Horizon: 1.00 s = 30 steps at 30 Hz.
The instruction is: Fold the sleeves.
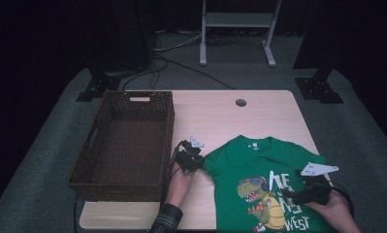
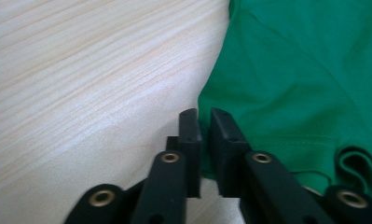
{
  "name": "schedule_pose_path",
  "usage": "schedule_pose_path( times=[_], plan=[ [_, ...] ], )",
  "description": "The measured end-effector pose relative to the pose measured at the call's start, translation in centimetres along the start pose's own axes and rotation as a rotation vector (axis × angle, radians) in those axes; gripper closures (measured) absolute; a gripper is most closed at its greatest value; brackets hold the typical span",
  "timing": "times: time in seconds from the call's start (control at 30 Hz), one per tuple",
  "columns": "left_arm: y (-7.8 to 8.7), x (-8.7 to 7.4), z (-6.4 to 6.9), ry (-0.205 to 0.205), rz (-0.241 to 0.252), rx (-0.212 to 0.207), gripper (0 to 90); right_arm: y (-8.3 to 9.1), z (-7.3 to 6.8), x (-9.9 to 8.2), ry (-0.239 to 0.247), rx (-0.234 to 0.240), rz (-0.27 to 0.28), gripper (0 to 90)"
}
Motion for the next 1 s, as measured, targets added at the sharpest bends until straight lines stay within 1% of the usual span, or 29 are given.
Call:
schedule_pose_path(
  times=[0.07,0.17,0.33,0.4,0.43,0.5,0.6,0.77,0.9,1.0],
  plan=[
    [0.0,0.0,0.0,0.01,0.0,-0.003,86.6,0.0,0.0,0.0,0.0,0.0,0.0,0.0],
    [0.0,0.1,-0.2,0.022,0.004,0.006,87.0,0.0,0.0,0.0,0.0,0.0,0.0,0.0],
    [0.2,0.5,-0.1,0.023,0.015,0.004,87.0,0.0,0.0,0.0,-0.001,-0.002,0.0,0.0],
    [0.6,1.0,0.0,0.035,0.035,-0.002,87.0,0.0,0.0,0.0,-0.001,-0.002,0.0,0.0],
    [0.7,1.2,0.0,0.034,0.04,-0.004,87.0,-0.1,0.0,0.0,-0.002,-0.002,0.0,0.0],
    [1.0,1.4,0.0,0.046,0.052,-0.013,87.0,-0.1,-0.1,0.1,-0.003,-0.003,0.0,0.0],
    [1.5,1.8,-0.1,0.056,0.068,-0.013,87.0,-0.2,-0.1,0.2,-0.002,-0.003,0.0,0.0],
    [2.0,2.5,0.2,0.064,0.091,-0.017,87.3,-0.7,-0.6,0.6,0.002,0.001,0.001,0.0],
    [2.1,2.6,0.3,0.067,0.09,-0.021,87.5,-1.1,-1.0,0.9,0.006,0.006,0.0,0.0],
    [2.3,2.9,0.7,0.071,0.095,-0.034,87.6,-1.4,-1.3,1.1,0.01,0.011,0.0,0.0]
  ],
)
Point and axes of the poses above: each handheld gripper's, and its own axes: y roughly backward along the jaws, x roughly out of its top, z roughly to its right, the point moved 10 cm from there along -y, roughly forward along the jaws, and after that the axes turned 7 degrees about z, right-handed, at the moved point
